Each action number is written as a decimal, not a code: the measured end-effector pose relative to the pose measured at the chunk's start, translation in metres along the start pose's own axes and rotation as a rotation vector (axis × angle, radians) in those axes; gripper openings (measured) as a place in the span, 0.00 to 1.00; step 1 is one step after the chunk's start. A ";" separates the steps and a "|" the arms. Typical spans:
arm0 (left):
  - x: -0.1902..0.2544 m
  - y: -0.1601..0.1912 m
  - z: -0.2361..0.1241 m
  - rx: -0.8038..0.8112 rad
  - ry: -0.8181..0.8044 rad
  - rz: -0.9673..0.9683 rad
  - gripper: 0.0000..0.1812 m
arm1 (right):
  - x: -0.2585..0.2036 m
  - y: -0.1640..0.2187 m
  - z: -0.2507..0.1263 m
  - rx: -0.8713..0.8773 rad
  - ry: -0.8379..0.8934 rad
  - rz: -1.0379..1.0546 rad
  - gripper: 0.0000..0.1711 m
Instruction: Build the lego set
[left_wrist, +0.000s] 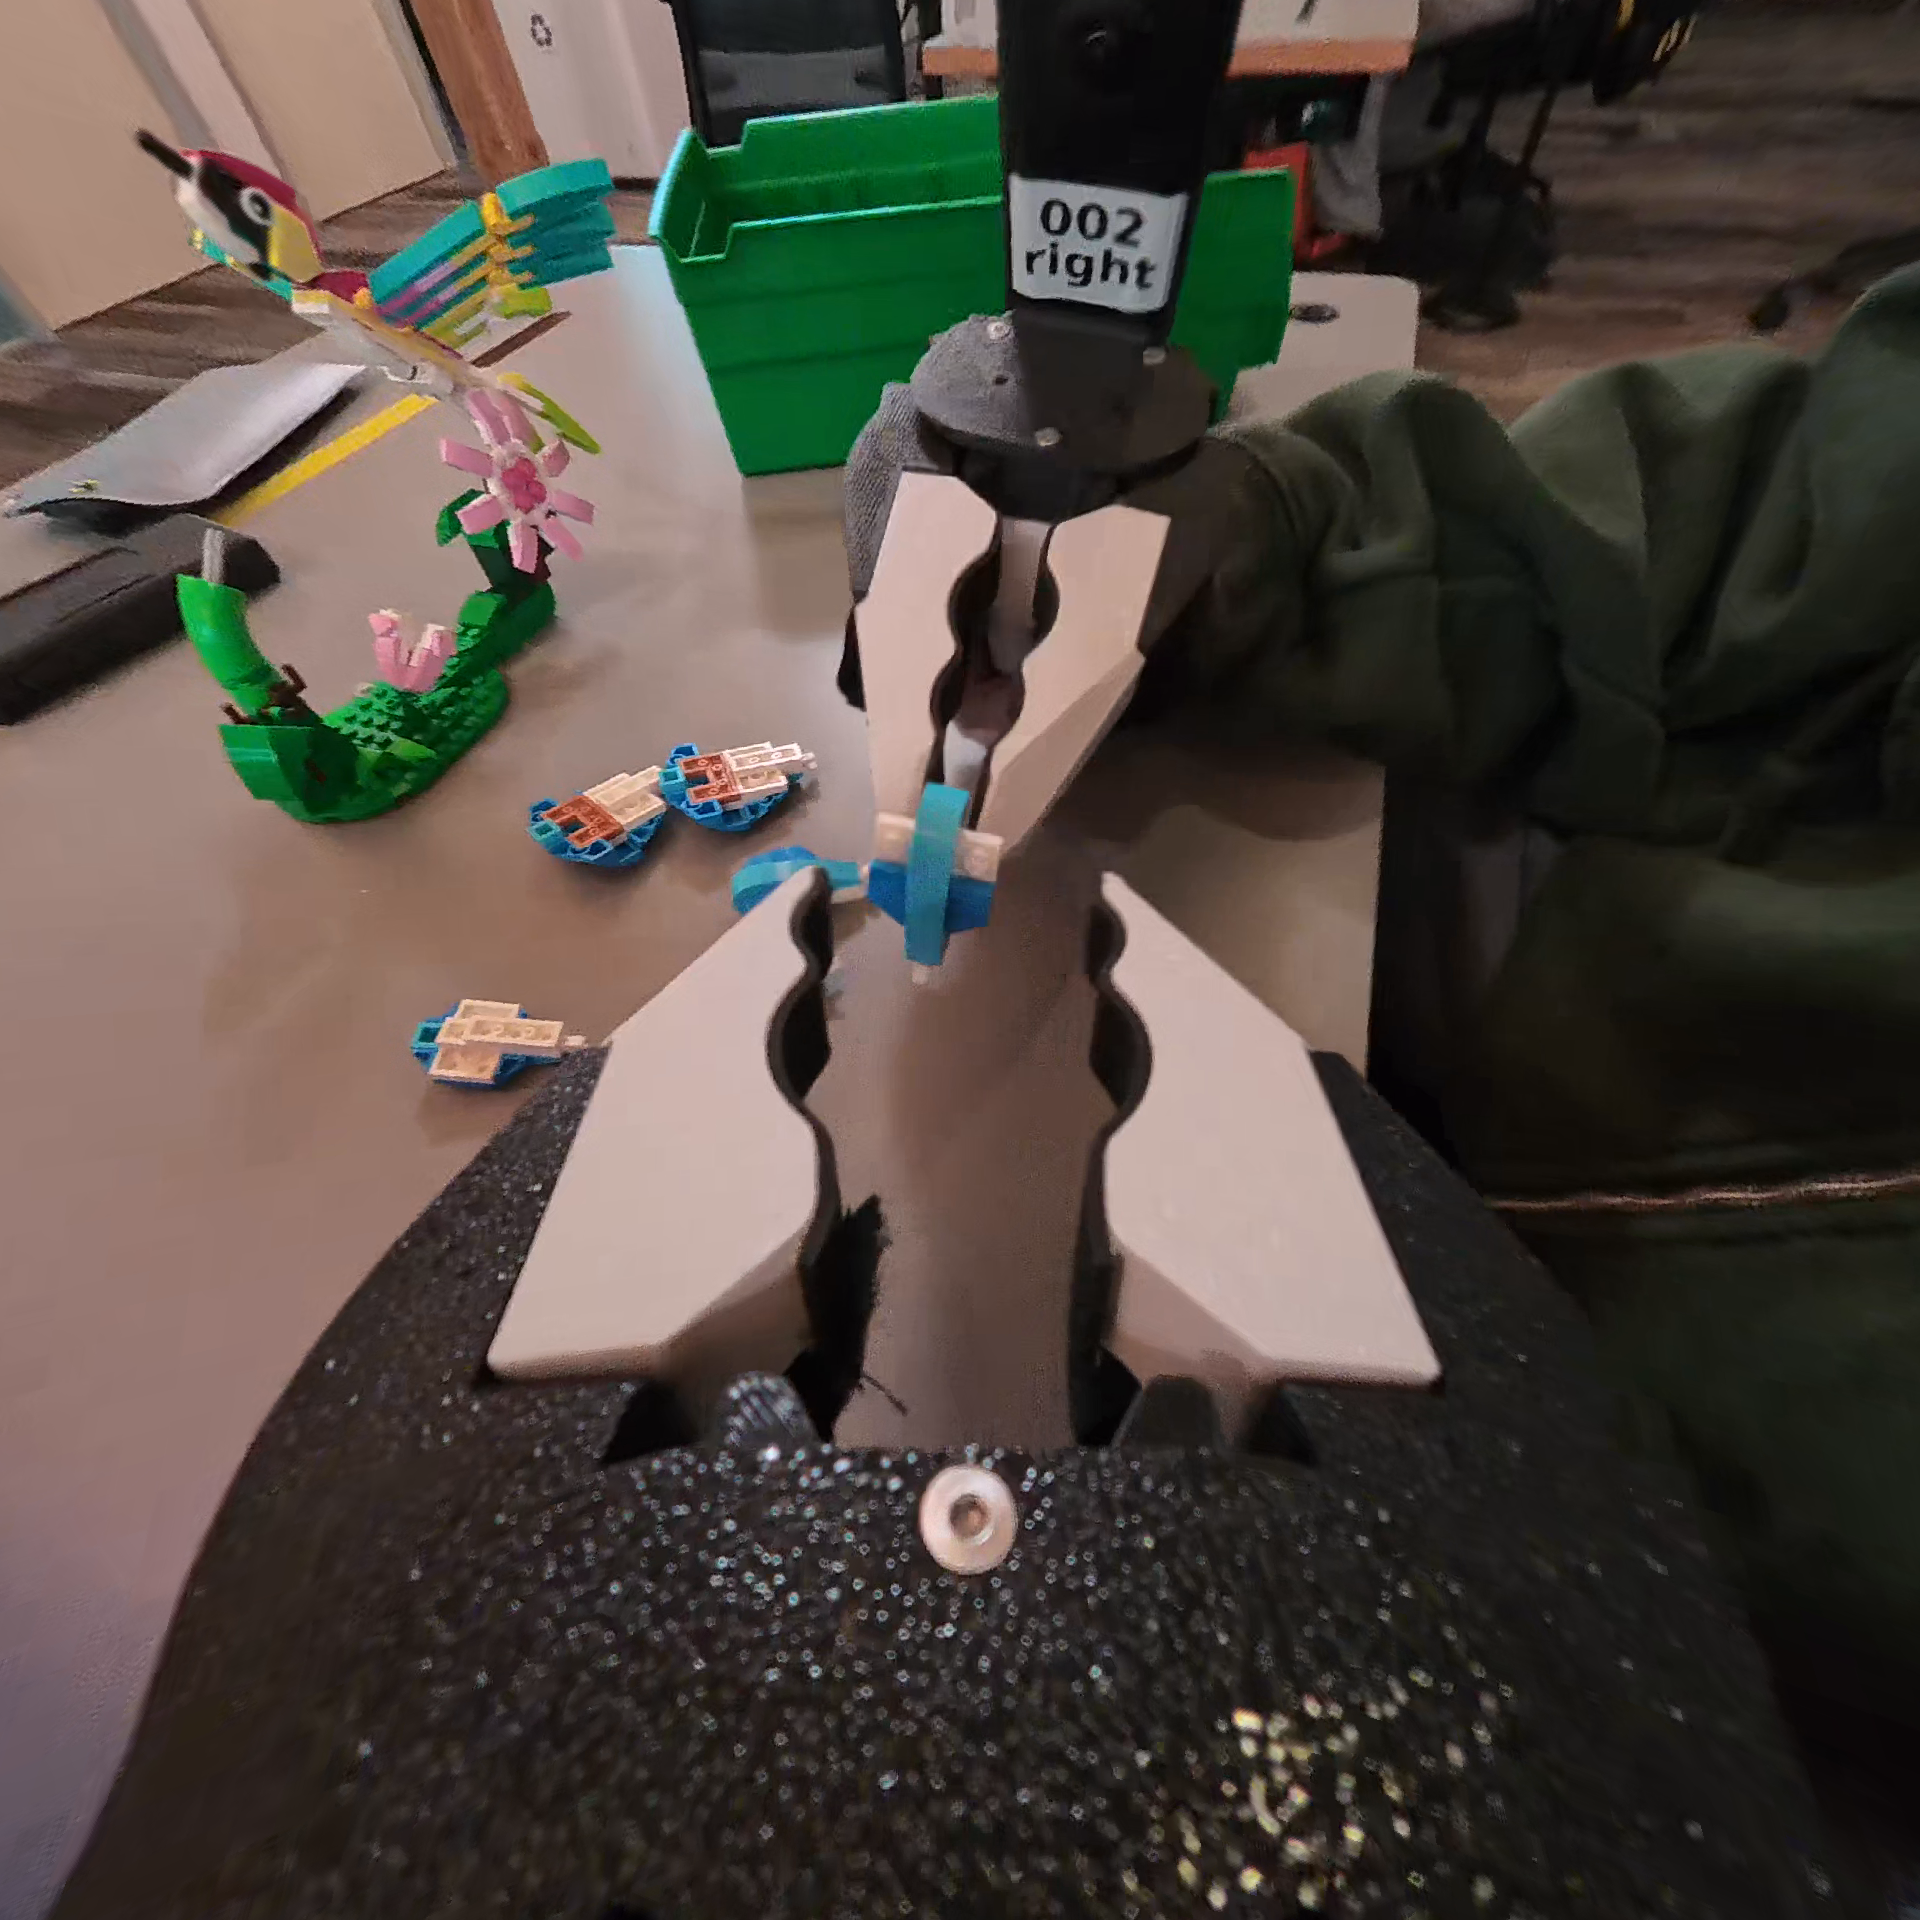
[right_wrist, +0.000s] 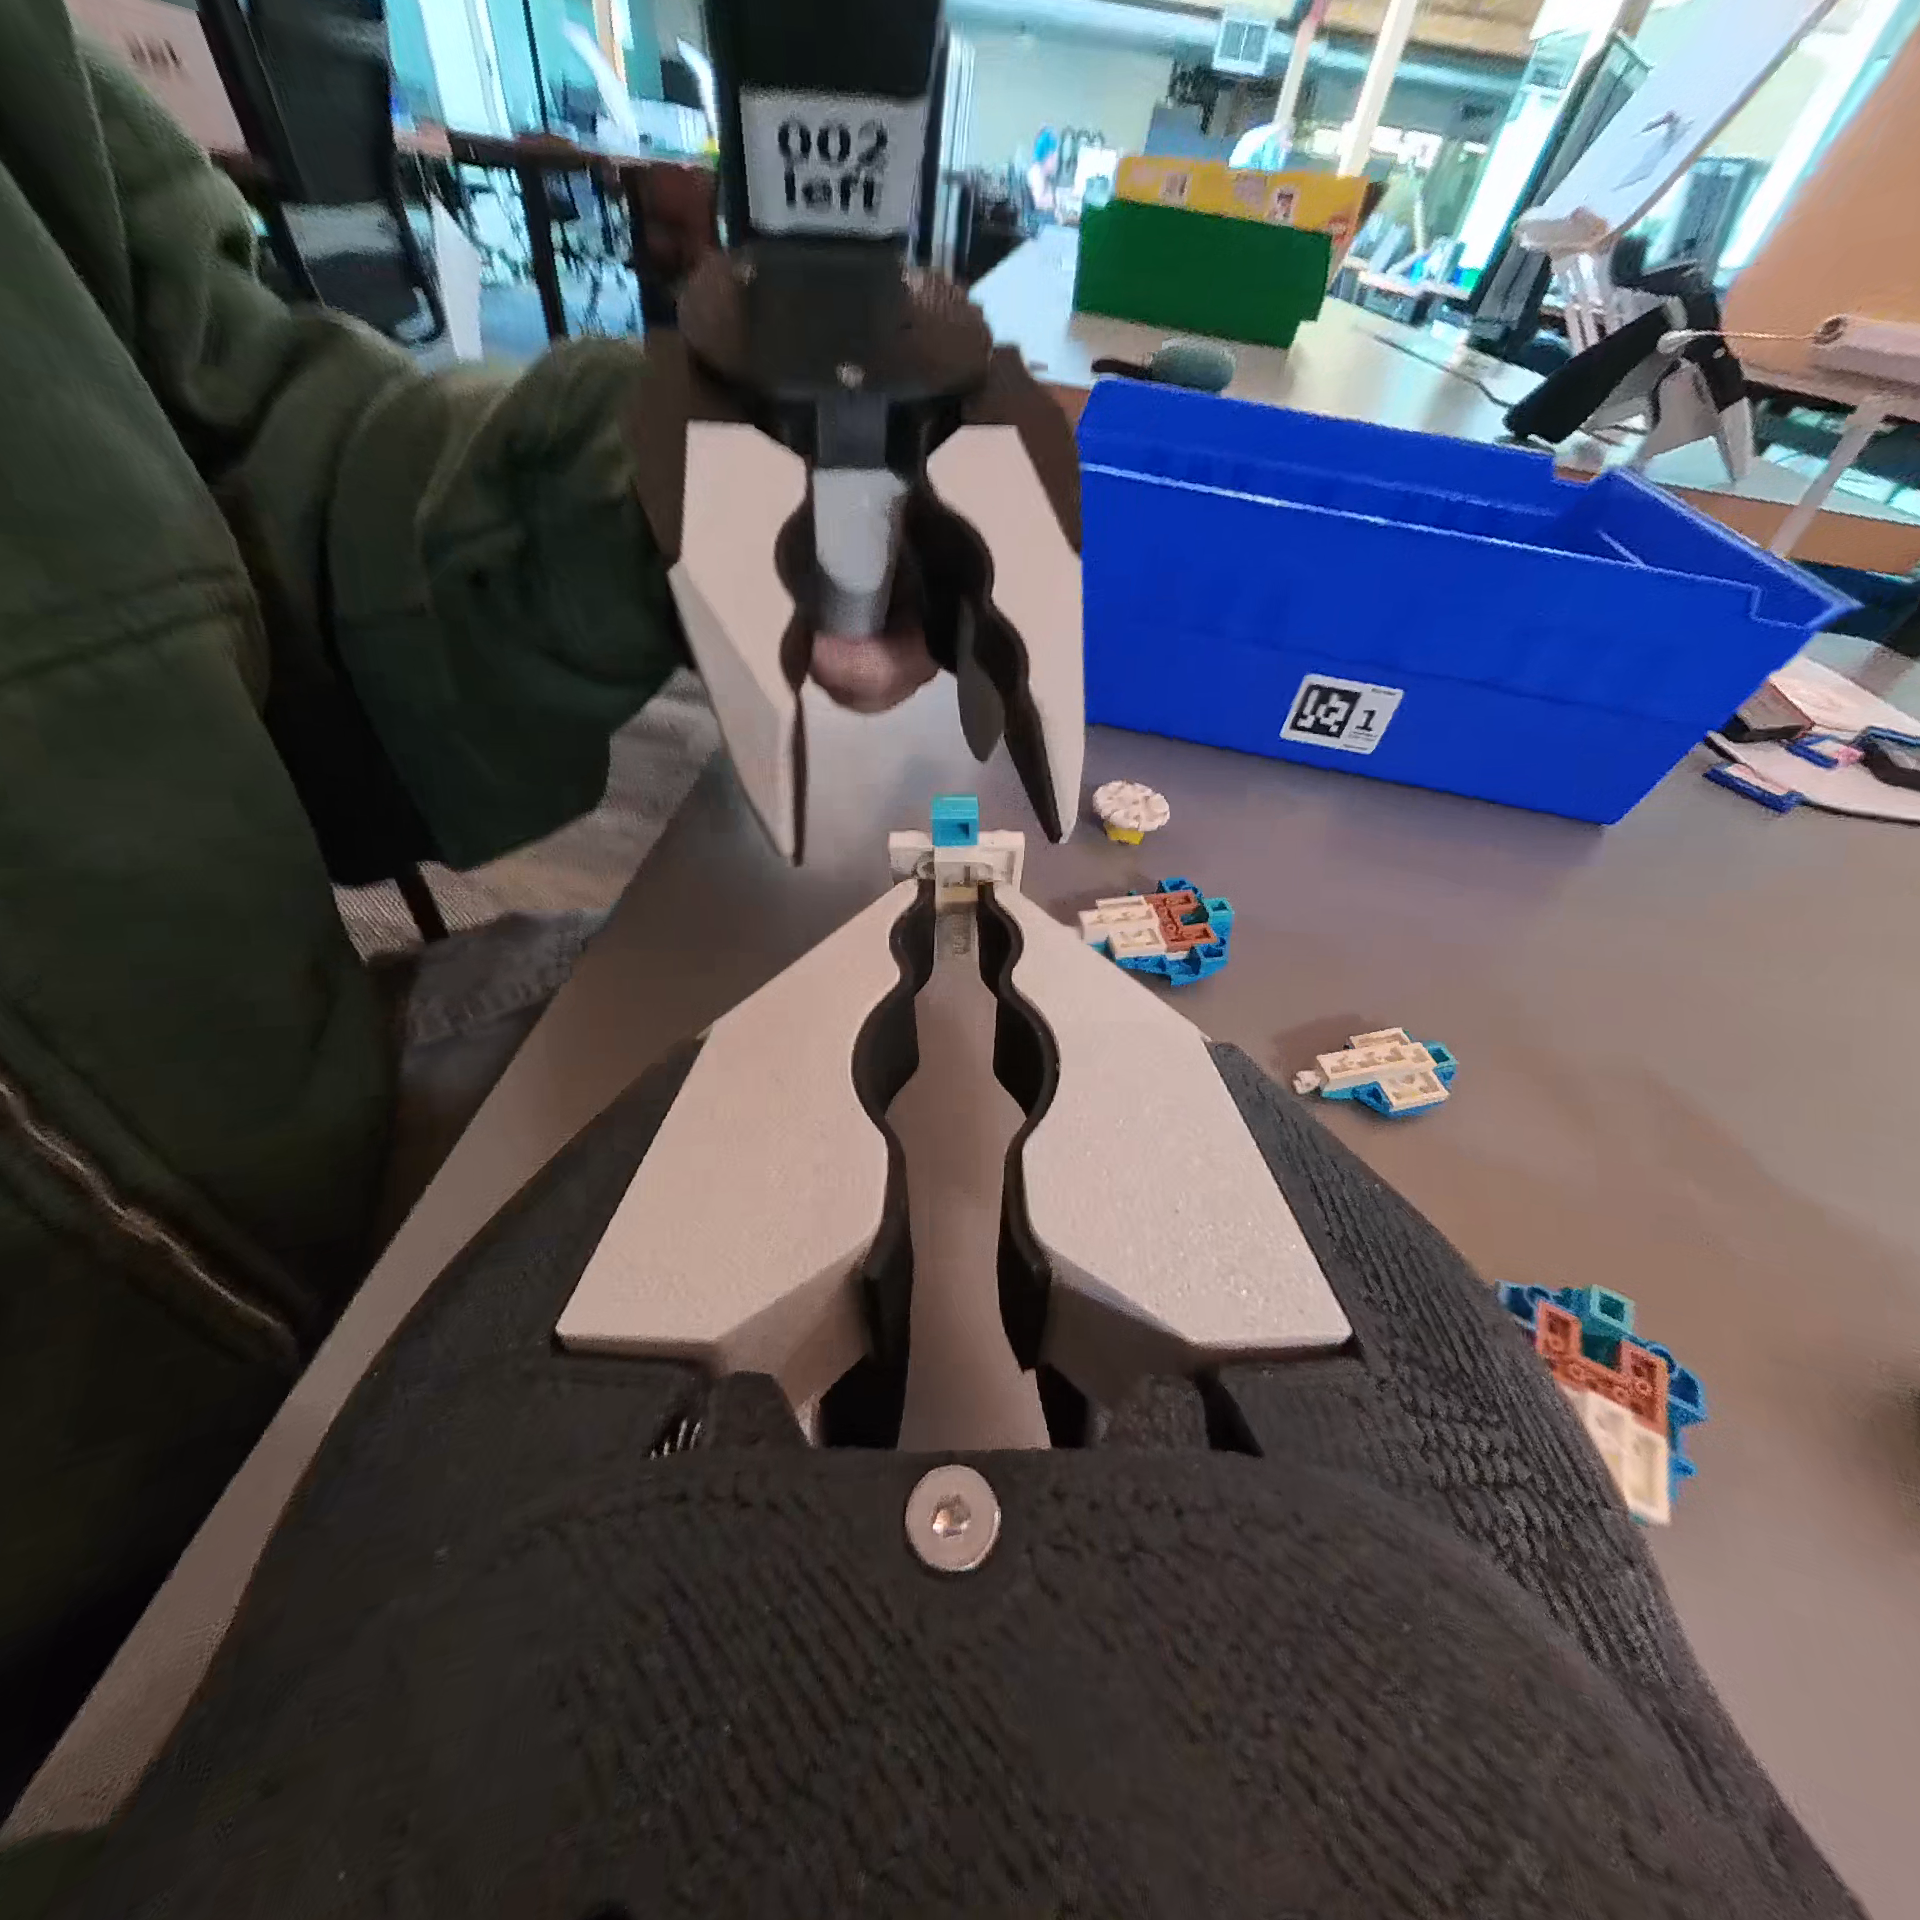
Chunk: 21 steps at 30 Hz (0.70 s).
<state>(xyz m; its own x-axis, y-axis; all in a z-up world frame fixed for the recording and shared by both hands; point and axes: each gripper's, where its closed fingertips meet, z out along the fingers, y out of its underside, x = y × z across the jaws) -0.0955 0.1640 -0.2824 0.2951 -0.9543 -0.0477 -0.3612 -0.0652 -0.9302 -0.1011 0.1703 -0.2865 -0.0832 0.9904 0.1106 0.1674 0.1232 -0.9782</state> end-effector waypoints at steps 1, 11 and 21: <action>0.001 -0.001 0.002 0.016 0.012 -0.023 0.28 | 0.000 -0.002 -0.001 0.020 -0.011 0.018 0.03; 0.005 0.001 0.003 0.085 0.094 -0.104 0.12 | -0.010 -0.004 0.000 0.027 -0.075 0.024 0.03; 0.007 0.011 0.000 0.029 0.088 0.024 0.12 | -0.016 0.002 0.005 -0.030 -0.075 -0.034 0.03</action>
<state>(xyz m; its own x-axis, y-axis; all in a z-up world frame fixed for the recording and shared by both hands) -0.0975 0.1567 -0.2932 0.2068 -0.9776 -0.0394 -0.3415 -0.0344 -0.9393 -0.1044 0.1547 -0.2913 -0.1625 0.9782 0.1292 0.1920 0.1598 -0.9683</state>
